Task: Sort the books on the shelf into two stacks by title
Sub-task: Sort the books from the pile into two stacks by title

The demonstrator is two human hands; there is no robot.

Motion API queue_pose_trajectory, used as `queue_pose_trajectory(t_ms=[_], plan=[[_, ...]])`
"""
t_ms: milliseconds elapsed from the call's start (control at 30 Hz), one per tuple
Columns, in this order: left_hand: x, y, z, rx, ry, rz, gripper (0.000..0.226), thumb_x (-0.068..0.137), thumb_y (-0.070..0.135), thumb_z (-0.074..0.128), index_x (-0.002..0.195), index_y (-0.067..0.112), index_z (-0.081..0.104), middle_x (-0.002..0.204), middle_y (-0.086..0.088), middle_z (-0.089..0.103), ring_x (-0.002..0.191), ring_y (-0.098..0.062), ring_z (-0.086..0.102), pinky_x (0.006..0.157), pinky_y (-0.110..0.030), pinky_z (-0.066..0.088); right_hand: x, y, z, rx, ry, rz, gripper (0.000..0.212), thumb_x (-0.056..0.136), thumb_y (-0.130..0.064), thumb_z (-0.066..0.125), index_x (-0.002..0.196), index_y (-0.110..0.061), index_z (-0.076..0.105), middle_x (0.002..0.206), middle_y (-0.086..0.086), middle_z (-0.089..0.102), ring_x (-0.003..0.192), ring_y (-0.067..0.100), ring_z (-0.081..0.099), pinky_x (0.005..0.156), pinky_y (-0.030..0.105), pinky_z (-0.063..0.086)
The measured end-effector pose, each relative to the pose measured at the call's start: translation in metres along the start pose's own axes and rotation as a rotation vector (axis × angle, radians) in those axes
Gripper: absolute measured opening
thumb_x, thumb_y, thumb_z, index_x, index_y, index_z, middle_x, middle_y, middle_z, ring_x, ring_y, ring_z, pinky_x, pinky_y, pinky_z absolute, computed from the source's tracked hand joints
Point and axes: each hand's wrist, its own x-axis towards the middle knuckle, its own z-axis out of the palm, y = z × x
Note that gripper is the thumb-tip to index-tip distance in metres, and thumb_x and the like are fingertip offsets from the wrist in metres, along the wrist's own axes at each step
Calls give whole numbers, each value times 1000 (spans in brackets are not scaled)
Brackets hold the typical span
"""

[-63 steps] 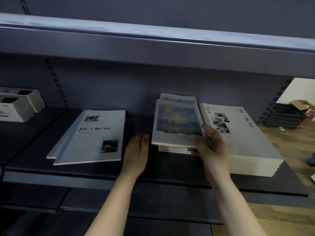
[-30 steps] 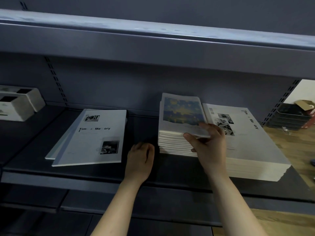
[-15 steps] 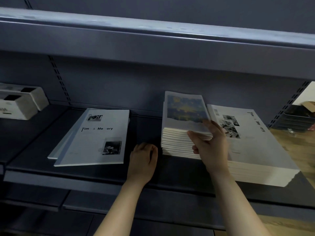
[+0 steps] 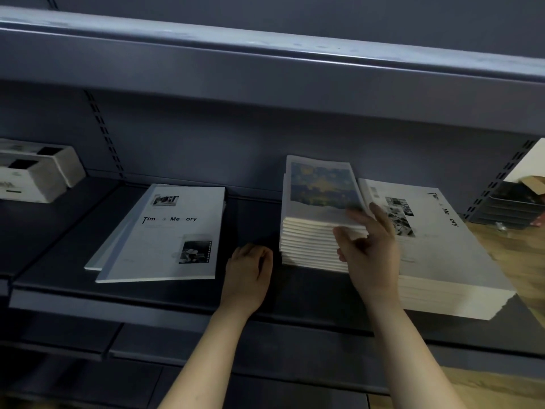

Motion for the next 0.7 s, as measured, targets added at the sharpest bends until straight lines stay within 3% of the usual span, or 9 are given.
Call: queue_pose_trajectory(t_ms=[67, 133, 200, 367, 500, 700], plan=[[-1, 2, -4, -31, -16, 1, 22, 98, 20, 45, 103, 16, 66, 105, 0, 61, 99, -13, 50, 87, -29, 42, -4, -4, -2, -25, 61, -77, 31, 80, -5, 72, 108, -17, 67, 139, -4, 40, 64, 2, 62, 75, 14, 49], [-3, 5, -9, -61, -31, 8, 22, 98, 20, 45, 106, 17, 65, 106, 1, 60, 101, -11, 50, 84, -22, 39, -6, -8, -3, -33, 95, -159, 27, 78, 2, 71, 101, -11, 69, 133, 2, 48, 76, -6, 60, 72, 10, 46], [-4, 7, -16, -64, -25, 26, 21, 97, 19, 47, 107, 18, 65, 105, 3, 59, 99, -10, 52, 79, -19, 38, -9, -11, -4, -5, 95, -219, 23, 78, 5, 69, 95, -10, 70, 121, 5, 56, 86, -2, 60, 70, 14, 48], [0, 0, -42, 52, 76, 77, 23, 93, 9, 50, 109, 14, 65, 107, -3, 60, 92, -17, 58, 75, -22, 40, -22, -12, 3, 80, -73, -190, 31, 81, 4, 66, 87, -26, 67, 88, -6, 65, 63, 12, 62, 61, 28, 52], [5, -20, -67, 222, 158, -4, 21, 89, 10, 54, 106, 12, 66, 103, -9, 63, 94, -28, 58, 77, -33, 45, -37, -6, 19, 20, -275, -159, 26, 83, 0, 68, 89, -26, 68, 89, -12, 66, 74, 5, 62, 67, 13, 47], [3, -60, -104, 403, 195, -189, 21, 88, 17, 55, 106, 14, 66, 104, -10, 63, 99, -32, 54, 82, -41, 40, -56, 6, 42, -100, -420, -156, 18, 80, -6, 70, 89, -21, 70, 91, -10, 64, 85, 2, 62, 75, 18, 50]])
